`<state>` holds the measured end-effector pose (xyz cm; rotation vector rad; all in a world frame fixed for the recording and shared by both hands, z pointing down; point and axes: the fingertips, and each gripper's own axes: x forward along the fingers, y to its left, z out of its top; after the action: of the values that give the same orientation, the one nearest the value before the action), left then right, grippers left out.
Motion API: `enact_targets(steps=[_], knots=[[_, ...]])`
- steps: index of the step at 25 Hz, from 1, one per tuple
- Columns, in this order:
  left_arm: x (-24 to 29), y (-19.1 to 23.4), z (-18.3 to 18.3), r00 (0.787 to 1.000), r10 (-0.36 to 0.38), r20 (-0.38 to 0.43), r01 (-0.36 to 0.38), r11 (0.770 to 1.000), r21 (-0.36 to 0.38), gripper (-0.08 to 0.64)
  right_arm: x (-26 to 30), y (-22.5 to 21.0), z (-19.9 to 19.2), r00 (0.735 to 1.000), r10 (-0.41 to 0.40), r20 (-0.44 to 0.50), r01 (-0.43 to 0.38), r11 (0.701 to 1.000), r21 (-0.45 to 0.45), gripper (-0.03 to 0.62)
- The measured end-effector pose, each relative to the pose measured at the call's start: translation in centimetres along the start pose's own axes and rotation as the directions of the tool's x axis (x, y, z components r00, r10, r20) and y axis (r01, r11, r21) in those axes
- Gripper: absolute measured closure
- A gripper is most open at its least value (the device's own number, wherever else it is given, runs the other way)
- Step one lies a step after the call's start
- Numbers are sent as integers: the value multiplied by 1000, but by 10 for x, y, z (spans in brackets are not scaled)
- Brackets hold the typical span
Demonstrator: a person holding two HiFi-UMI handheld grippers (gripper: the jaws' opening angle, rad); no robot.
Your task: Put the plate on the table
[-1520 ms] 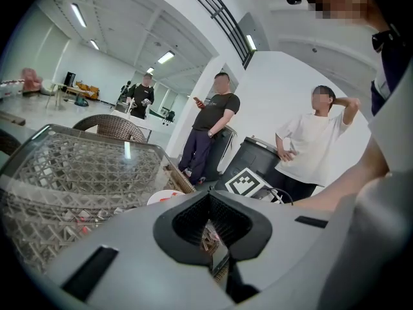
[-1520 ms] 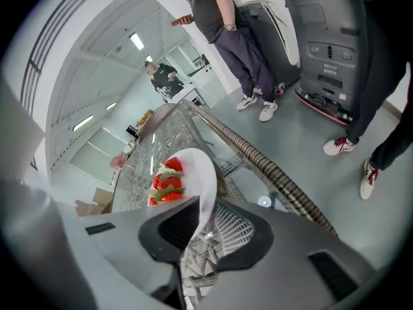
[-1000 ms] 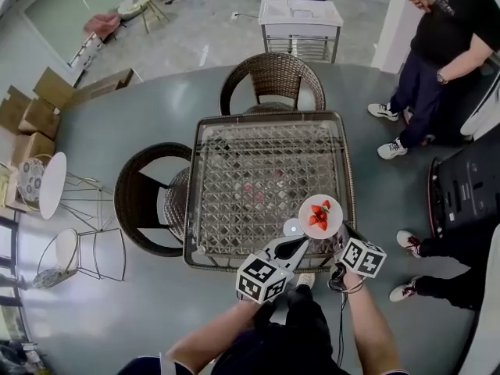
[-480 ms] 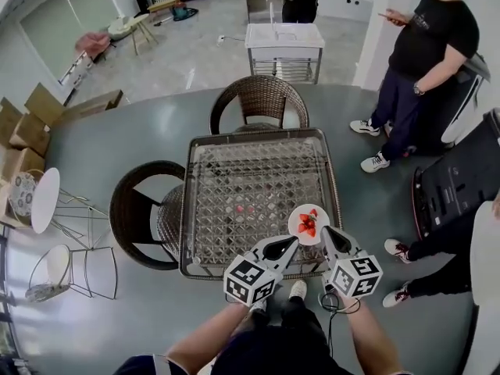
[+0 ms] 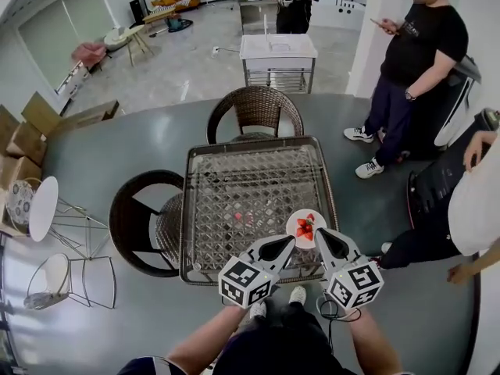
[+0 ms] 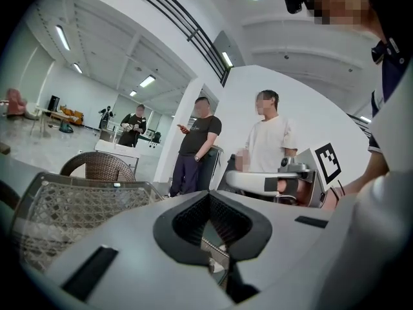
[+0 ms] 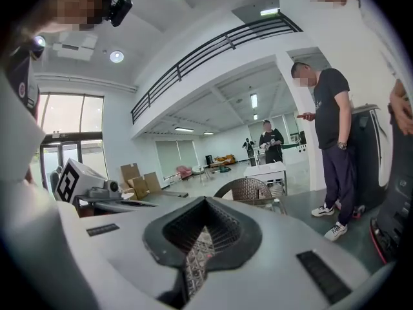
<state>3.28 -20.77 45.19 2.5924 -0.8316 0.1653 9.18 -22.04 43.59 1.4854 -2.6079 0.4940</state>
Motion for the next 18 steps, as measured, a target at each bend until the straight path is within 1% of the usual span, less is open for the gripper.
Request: enact_targets(steps=[8,18], knots=[[-2,-5,15,1000,-18,15,18,1000,19,555,-3,11,16,999,7,35,-7,1000,-13,588],[-4,-5,16,1000,-21,23,20,999,25,555,-1,16,18,999,16,52,-16,1000,-13,588]])
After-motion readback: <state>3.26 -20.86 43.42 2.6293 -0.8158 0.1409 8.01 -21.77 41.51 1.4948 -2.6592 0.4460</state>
